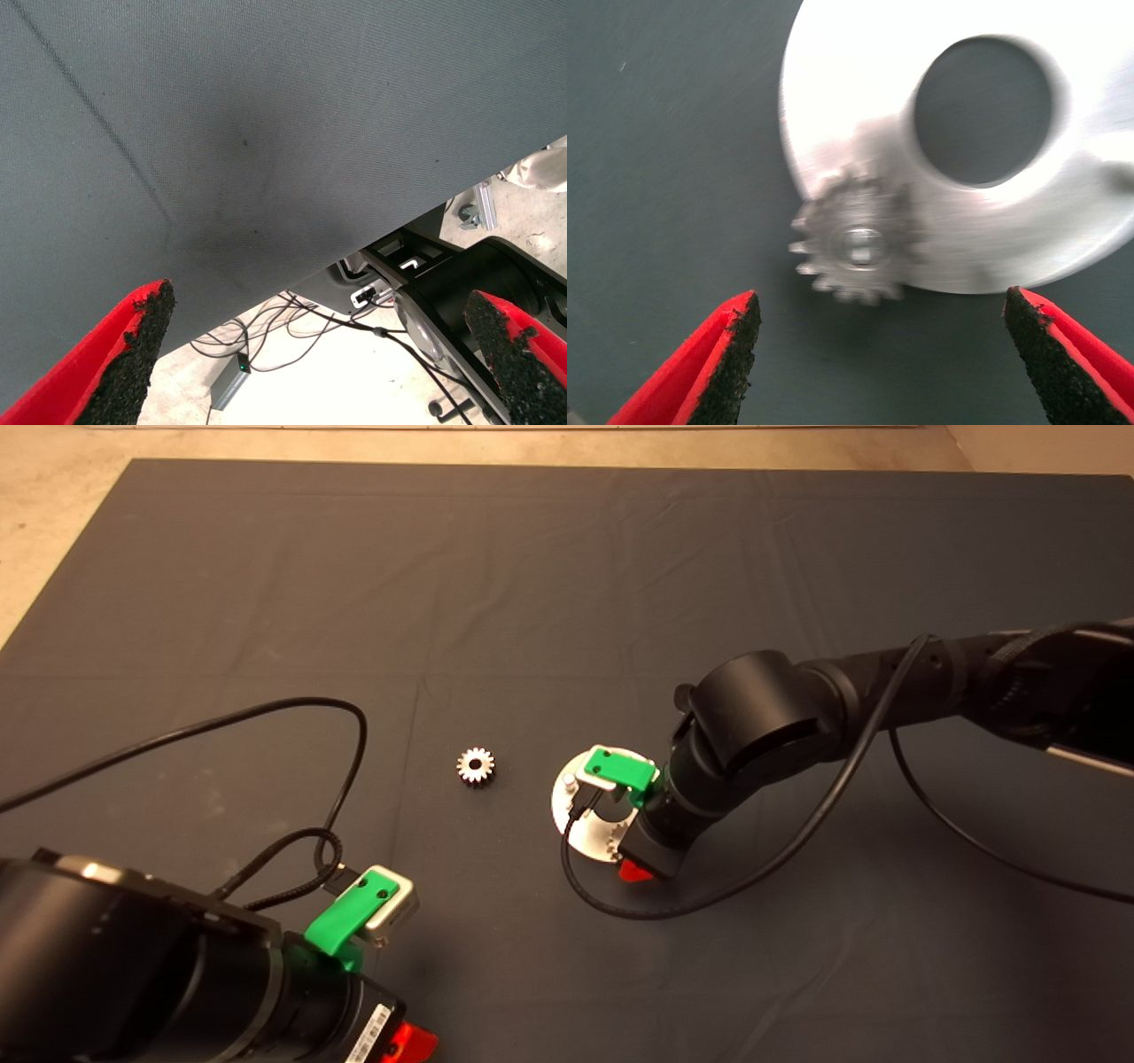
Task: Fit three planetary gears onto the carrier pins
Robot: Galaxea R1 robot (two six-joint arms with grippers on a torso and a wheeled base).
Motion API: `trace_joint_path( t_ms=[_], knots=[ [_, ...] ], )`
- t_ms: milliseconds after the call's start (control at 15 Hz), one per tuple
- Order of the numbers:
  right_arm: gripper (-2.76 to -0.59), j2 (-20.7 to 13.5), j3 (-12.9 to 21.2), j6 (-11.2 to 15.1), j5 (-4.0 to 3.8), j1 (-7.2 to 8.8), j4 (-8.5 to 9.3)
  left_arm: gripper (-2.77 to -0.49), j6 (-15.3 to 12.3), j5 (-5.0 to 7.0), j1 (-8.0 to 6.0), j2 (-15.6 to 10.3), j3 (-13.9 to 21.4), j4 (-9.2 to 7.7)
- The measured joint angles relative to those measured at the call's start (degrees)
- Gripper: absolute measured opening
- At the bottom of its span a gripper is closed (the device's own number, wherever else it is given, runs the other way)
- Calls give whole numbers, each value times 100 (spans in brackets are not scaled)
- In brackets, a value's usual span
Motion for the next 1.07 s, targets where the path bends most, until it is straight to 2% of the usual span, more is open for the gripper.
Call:
trace_joint_path(
  t_ms=[200, 267, 333, 800, 1067],
  knots=[
    [-134, -221, 48, 33, 4, 713, 2, -90, -21, 0, 0, 15, 0, 2],
    [-134, -342, 54, 37, 11, 859, 5, -90, -21, 0, 0, 12, 0, 2],
    [-134, -489, 59, 37, 13, 914, 7, -90, -21, 0, 0, 12, 0, 0],
    [-133, -1752, 59, 34, 0, 966, 13, -90, -21, 1, 0, 157, 0, 0],
    [-133, -2096, -141, 33, -2, 958, 34, -90, -21, -3, 0, 255, 0, 0]
  ],
)
